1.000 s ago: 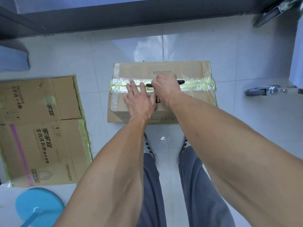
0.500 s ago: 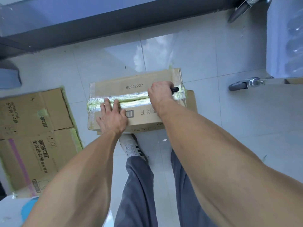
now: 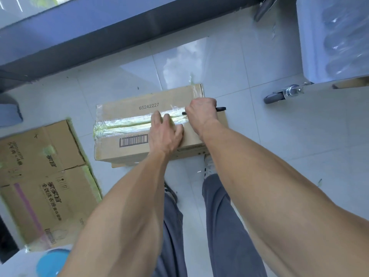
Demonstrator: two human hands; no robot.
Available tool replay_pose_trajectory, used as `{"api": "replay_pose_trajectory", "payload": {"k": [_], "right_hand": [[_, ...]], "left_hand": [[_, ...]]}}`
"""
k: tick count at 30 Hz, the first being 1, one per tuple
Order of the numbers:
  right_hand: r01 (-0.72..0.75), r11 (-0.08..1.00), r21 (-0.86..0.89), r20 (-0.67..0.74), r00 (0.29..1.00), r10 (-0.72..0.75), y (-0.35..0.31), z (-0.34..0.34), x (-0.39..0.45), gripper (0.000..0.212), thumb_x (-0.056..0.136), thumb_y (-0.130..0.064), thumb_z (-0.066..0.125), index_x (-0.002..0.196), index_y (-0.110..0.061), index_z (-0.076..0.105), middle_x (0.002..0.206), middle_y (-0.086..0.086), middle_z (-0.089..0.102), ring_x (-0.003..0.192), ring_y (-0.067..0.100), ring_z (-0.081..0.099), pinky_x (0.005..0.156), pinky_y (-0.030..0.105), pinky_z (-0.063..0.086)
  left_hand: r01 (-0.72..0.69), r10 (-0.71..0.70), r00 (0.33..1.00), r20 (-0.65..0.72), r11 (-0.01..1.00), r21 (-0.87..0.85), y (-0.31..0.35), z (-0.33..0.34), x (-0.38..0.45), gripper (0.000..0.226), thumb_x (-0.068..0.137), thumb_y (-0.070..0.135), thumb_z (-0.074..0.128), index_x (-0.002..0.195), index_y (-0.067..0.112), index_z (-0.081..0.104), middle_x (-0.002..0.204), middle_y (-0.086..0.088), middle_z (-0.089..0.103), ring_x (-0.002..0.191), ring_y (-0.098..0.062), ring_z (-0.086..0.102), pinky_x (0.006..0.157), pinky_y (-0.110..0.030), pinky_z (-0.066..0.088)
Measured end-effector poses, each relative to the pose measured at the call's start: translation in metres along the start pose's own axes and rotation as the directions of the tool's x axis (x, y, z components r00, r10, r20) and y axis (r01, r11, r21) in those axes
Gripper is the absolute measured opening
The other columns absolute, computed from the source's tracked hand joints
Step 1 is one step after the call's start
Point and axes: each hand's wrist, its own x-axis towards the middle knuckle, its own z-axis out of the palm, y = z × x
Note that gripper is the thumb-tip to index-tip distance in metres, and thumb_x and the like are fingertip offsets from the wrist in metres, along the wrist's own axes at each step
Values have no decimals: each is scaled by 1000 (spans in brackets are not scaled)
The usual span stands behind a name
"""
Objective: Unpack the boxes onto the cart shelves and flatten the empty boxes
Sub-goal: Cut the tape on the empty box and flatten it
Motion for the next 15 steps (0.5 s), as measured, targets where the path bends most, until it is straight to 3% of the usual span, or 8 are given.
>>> {"api": "replay_pose_trajectory", "payload": {"k": [4,7,10,15], "right_hand": [[31,999,-32,19,999,-30,4,10,-7,27,75,5,53,88,-18,55,73,1,41,70,21,53,60,27,35],[30,999,-23,35,999,-29,-7,9,-11,31,72,5,52,90,-19,58,82,1,49,74,23,54,54,29,32],[-37,999,21,57,998,36,-11,-1,-14,30,72,4,53,93,-18,60,86,2,48,78,24,60,59,32,38],[-61,997,51,55,997,58,-4,-9,-25,45,59,9,44,92,-16,60,81,3,46,73,25,53,62,33,42]], "left_hand": [[22,-26,998,64,998,60,-6,18,-3,52,97,50,40,132,11,45,158,-16,23,147,-32,20,106,-48,39],[44,-57,990,126,994,101,-20,14,-9,51,100,45,33,146,23,35,165,-12,9,150,-33,11,108,-50,38],[47,-77,975,208,988,144,-26,11,-17,55,103,43,26,157,30,19,167,-8,-1,152,-35,2,114,-50,31],[78,-114,962,248,985,151,-21,6,-12,55,103,43,27,156,33,18,167,-6,-3,152,-37,2,114,-53,31]]}}
